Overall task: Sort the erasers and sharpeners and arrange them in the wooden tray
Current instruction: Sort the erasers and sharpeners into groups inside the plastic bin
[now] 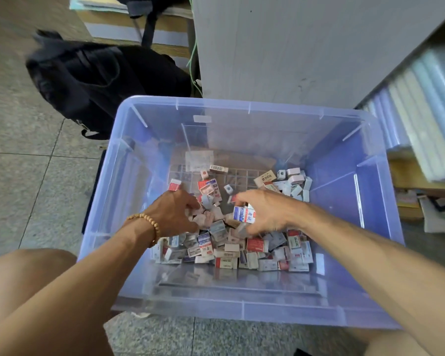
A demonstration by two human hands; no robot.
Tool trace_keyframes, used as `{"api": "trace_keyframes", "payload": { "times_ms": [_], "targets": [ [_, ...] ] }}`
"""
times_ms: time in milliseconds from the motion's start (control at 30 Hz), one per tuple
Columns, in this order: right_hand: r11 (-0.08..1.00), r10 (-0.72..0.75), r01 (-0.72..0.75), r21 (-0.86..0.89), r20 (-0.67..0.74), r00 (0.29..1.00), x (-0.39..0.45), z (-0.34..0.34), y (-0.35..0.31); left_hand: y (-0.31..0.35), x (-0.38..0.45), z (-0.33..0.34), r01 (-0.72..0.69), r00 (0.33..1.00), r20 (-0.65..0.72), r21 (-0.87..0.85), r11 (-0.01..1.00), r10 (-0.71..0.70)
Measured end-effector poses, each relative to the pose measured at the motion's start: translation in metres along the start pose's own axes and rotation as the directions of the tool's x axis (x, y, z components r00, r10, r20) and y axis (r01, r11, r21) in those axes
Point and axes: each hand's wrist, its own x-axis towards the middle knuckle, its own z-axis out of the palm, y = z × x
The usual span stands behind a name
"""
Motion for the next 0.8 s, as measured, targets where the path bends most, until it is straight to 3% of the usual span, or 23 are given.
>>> {"api": "trace_keyframes", "payload": {
  "times_ms": [133,233,300,367,433,500,633,700,800],
  "targets": [
    [0.964,0.067,-0.033,-0.262,0.123,0.99,-0.016,-0.002,0.002,0.001,-0.011,0.001,0.002,0.999,0.042,-0.011,1.0,-0.001],
    [0.935,0.157,-0.095,-0.341,0.16,0.974,-0.012,-0.007,-0.001,0.0,0.0,0.002,-0.004,0.999,-0.05,-0.024,1.0,0.002],
    [0.909,0.135,-0.102,-0.403,0.054,0.989,0.002,-0.014,-0.007,-0.003,0.016,0.004,0.021,0.991,-0.133,-0.063,0.998,-0.03],
    [0.898,0.005,-0.059,-0.437,-0.124,0.992,0.025,-0.019,-0.014,-0.008,0.034,0.009,0.062,0.987,-0.145,-0.035,0.997,-0.067],
    [0.913,-0.155,0.059,-0.404,-0.209,0.966,0.054,-0.021,-0.022,-0.015,0.05,0.018,0.099,0.99,-0.101,0.029,0.995,-0.095],
    [0.884,-0.288,0.203,-0.421,-0.149,0.946,0.082,-0.02,-0.03,-0.018,0.059,0.026,0.112,0.994,-0.018,0.094,0.989,-0.111],
    [0.842,-0.27,0.238,-0.484,0.004,0.963,0.111,-0.019,-0.037,-0.017,0.057,0.025,0.068,0.998,-0.002,0.284,0.956,-0.071],
    [0.809,-0.252,0.221,-0.544,0.019,0.968,0.111,-0.015,-0.035,-0.018,0.057,0.023,0.063,0.998,-0.038,0.269,0.961,-0.055],
    [0.865,-0.173,0.16,-0.476,0.016,0.985,0.102,-0.009,-0.021,-0.016,0.059,0.019,0.029,0.997,-0.078,0.177,0.984,-0.015]
  ]
}}
